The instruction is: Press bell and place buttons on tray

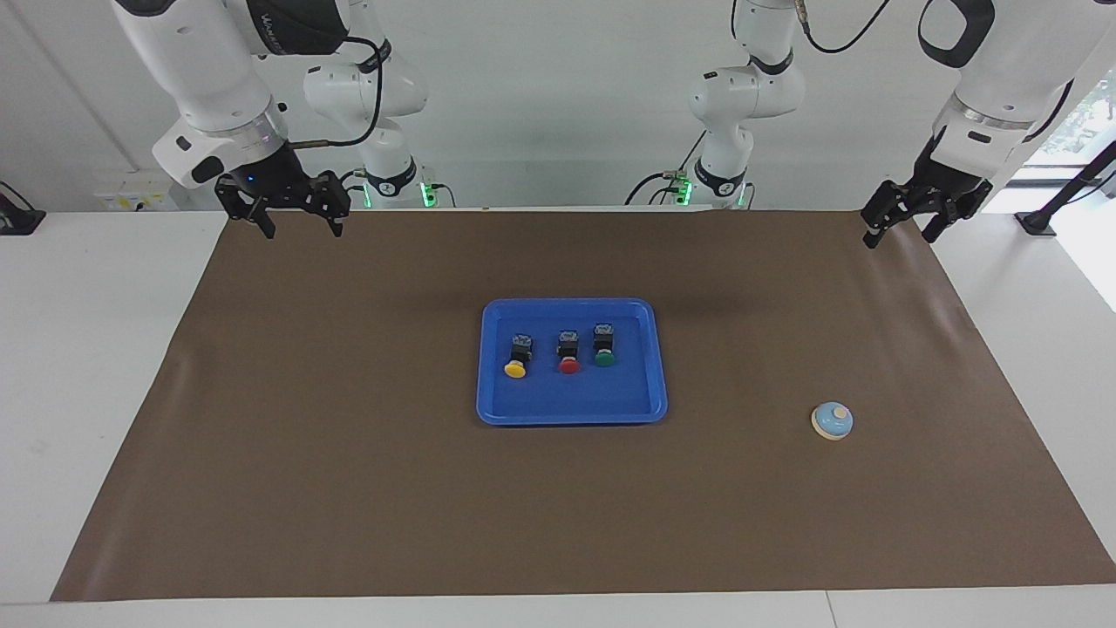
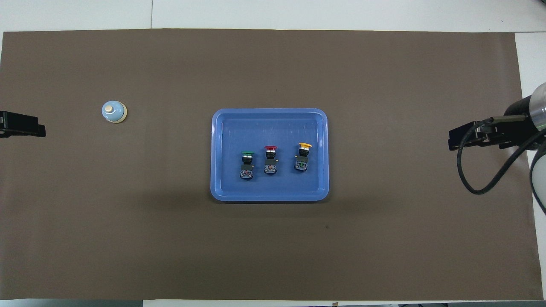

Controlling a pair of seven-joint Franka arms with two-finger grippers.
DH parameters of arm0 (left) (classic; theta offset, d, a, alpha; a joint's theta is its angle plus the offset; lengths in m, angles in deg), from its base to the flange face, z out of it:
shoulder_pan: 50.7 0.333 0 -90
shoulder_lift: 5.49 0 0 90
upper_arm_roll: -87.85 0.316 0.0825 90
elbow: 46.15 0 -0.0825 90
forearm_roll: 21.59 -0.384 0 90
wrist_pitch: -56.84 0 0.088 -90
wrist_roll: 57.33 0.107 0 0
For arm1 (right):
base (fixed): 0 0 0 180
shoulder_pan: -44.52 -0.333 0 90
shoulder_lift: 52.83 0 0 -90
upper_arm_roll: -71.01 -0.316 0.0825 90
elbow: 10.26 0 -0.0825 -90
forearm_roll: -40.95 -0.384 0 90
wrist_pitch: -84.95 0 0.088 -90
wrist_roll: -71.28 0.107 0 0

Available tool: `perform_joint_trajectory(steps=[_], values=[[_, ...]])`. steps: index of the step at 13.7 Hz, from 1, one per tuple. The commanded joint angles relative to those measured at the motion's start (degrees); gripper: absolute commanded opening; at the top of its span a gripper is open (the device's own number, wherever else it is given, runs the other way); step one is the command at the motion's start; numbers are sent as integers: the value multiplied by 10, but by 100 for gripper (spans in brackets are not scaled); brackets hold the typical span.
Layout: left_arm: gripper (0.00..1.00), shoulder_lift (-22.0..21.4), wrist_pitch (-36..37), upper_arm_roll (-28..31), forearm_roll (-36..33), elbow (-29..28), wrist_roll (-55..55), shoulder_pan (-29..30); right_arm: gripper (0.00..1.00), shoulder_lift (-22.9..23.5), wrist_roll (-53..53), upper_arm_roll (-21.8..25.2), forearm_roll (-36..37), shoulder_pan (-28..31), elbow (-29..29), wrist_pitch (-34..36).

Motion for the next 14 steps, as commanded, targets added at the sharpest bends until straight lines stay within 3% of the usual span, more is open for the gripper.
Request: perform_joint_trajectory(steps=[1, 4, 14], values=[[100, 15, 23, -2, -6, 28, -4, 2, 100, -11, -8, -9, 5, 12, 12, -2], [100, 71, 59, -3, -7, 93, -2, 3, 100, -11, -8, -9, 5, 12, 12, -2], [100, 66, 80, -4, 1, 75, 2, -5, 100, -11, -8, -9, 5, 12, 12, -2]])
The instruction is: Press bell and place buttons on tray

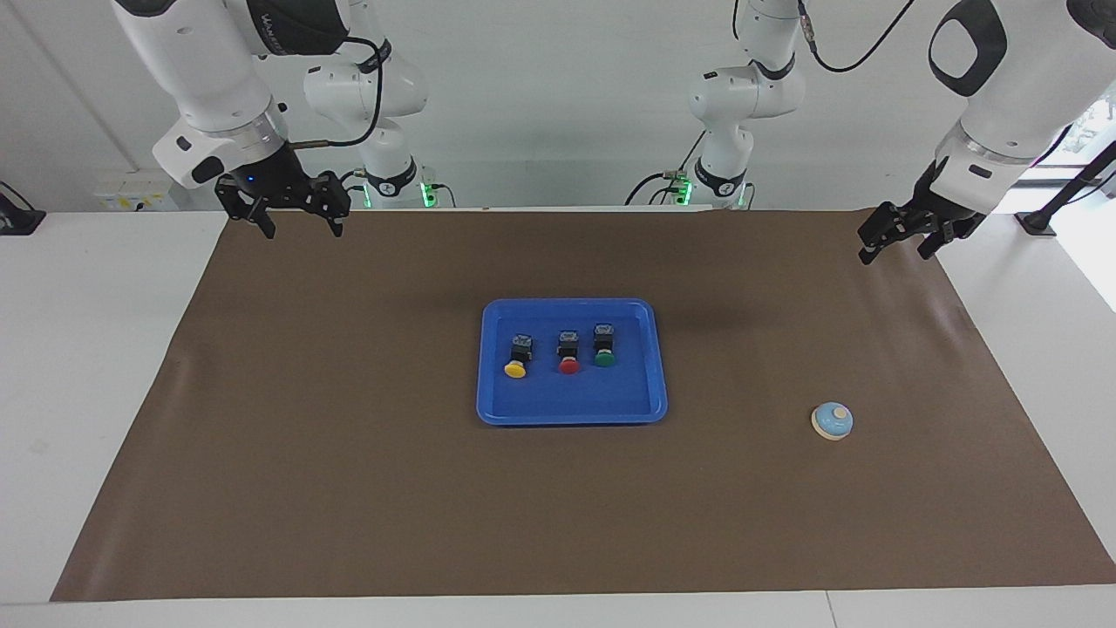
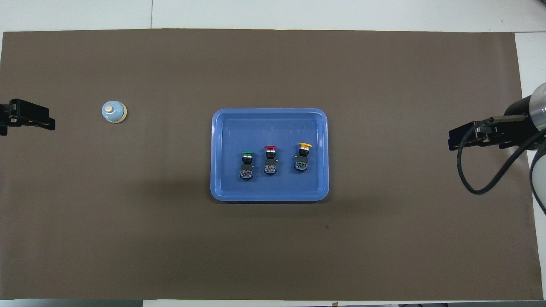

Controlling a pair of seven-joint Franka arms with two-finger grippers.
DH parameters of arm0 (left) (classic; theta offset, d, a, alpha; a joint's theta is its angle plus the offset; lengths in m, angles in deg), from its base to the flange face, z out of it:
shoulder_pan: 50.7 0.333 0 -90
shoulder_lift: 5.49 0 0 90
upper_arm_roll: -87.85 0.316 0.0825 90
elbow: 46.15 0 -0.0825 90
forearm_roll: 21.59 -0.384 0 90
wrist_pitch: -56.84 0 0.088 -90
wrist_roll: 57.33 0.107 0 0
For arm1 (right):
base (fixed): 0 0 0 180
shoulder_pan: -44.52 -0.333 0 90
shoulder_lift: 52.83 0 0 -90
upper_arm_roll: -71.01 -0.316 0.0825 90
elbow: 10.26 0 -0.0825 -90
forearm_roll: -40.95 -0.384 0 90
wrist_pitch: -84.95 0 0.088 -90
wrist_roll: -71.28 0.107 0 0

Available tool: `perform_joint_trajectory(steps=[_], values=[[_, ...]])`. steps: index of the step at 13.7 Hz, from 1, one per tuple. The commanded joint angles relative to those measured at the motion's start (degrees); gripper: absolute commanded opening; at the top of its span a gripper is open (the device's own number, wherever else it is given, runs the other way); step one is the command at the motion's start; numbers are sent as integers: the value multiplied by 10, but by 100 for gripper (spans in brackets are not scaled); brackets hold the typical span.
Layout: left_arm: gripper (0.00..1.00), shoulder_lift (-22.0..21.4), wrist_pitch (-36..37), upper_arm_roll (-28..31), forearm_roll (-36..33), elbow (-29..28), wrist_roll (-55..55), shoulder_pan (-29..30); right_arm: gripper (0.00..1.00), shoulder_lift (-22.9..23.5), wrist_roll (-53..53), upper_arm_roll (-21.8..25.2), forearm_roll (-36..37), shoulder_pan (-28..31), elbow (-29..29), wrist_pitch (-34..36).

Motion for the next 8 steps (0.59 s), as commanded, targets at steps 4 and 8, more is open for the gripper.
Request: perform_joint_trajectory(steps=[4, 8], values=[[100, -6, 34, 2, 1, 0, 0, -5, 100, -11, -8, -9, 5, 12, 12, -2], [100, -6, 34, 2, 0, 1, 0, -5, 100, -11, -8, -9, 5, 12, 12, -2]])
